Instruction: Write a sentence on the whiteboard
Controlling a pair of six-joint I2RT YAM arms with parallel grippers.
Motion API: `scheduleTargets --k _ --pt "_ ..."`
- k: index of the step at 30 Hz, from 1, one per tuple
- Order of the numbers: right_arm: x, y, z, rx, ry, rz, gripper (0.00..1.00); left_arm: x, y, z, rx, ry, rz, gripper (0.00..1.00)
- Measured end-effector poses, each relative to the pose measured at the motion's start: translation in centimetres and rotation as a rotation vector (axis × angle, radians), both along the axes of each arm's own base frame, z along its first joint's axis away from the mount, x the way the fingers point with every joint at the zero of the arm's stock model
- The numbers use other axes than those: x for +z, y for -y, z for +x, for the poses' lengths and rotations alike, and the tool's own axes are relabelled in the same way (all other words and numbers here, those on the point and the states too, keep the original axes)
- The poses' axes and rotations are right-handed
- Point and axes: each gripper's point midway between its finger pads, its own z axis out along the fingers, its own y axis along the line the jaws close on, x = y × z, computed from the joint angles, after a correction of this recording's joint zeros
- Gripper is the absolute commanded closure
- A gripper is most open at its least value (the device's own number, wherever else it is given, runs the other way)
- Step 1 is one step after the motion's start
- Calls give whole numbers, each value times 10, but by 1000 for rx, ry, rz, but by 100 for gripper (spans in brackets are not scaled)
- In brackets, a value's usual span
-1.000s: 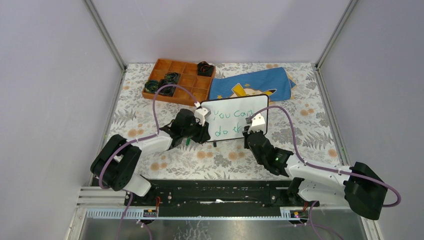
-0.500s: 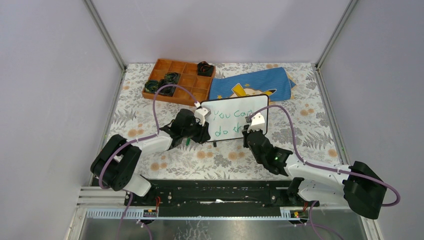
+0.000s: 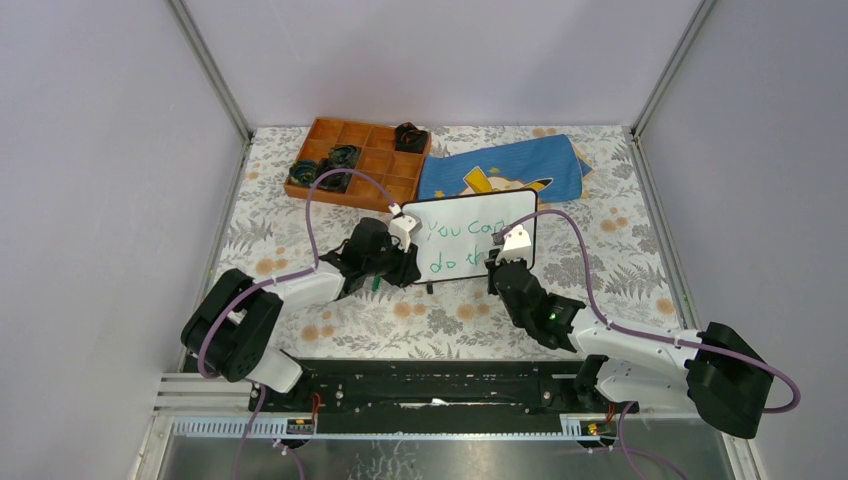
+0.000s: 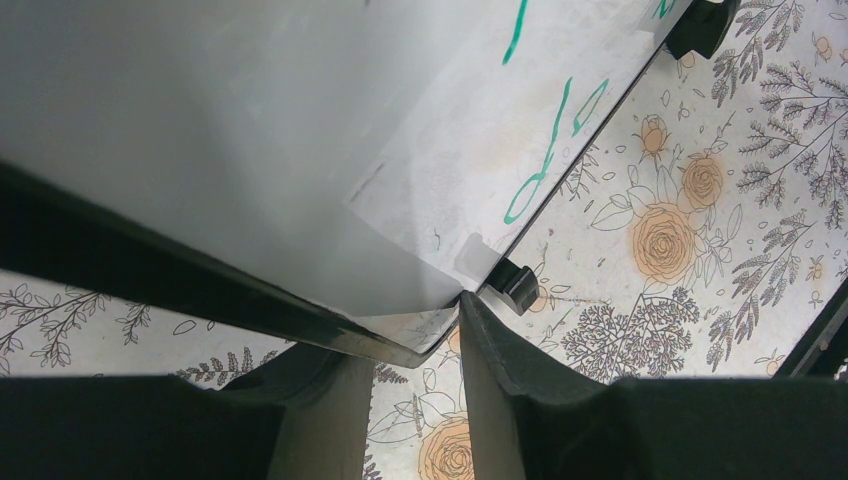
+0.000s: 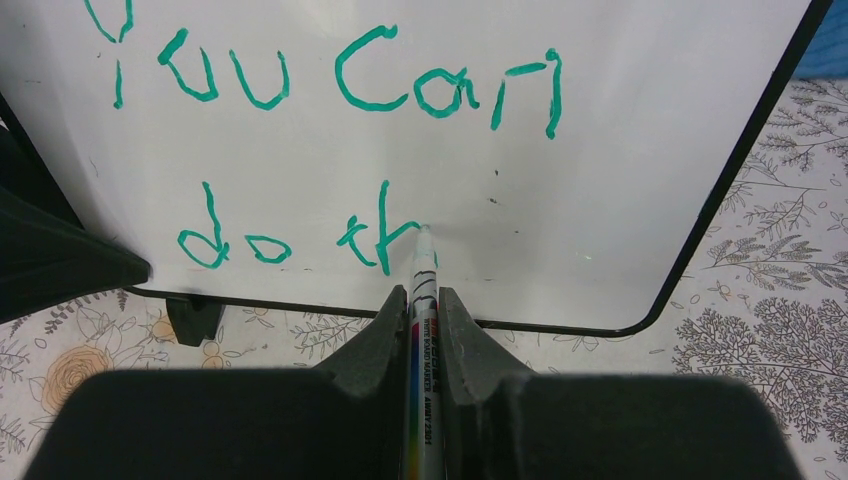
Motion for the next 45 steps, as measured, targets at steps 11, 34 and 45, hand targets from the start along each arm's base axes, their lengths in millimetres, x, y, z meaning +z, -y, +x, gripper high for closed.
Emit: scheduleTargets --k 11,34,45 --pt "-4 0 -2 -1 -14 7 100 0 0 0 0 0 0 59" --pt "-6 11 -16 13 -32 49 100 0 0 0 1 2 3 59" --pt "27 12 -17 43 100 175 100 0 0 0 1 2 4 59"
